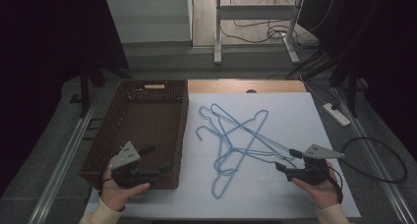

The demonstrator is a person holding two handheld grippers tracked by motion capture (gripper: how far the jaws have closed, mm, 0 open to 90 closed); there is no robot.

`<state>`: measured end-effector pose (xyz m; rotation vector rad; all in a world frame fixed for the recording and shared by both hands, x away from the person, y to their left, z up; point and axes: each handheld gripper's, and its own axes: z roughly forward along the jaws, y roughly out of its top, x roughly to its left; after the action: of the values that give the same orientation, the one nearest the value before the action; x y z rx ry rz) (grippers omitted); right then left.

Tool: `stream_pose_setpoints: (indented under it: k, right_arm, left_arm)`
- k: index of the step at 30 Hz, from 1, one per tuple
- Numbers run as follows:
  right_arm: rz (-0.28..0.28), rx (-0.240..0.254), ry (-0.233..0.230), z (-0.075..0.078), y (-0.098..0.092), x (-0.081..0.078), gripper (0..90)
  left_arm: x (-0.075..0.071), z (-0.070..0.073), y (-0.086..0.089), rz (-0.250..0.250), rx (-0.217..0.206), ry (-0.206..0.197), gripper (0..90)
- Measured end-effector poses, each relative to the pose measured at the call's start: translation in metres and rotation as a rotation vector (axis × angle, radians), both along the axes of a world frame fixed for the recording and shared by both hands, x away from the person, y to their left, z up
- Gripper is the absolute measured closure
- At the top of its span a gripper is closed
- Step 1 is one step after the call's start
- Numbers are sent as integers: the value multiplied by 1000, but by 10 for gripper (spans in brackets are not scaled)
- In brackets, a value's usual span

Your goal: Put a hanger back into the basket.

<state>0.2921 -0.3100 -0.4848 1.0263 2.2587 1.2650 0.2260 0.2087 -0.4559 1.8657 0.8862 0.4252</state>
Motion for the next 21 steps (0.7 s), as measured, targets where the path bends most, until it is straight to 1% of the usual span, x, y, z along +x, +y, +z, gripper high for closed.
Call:
stream_pose_setpoints:
  k: [13, 17, 21]
  right_arm:
    - [5, -12, -4, 1, 3, 0, 239]
    - [15, -30, -8, 1, 5, 0, 241]
    - [20, -37, -8, 1, 7, 1, 242]
  left_arm:
    - [0, -1, 3, 6, 0, 5, 216]
    - [-1, -1, 1, 3, 2, 5, 216]
    - [-1, -2, 2, 6, 4, 6, 216]
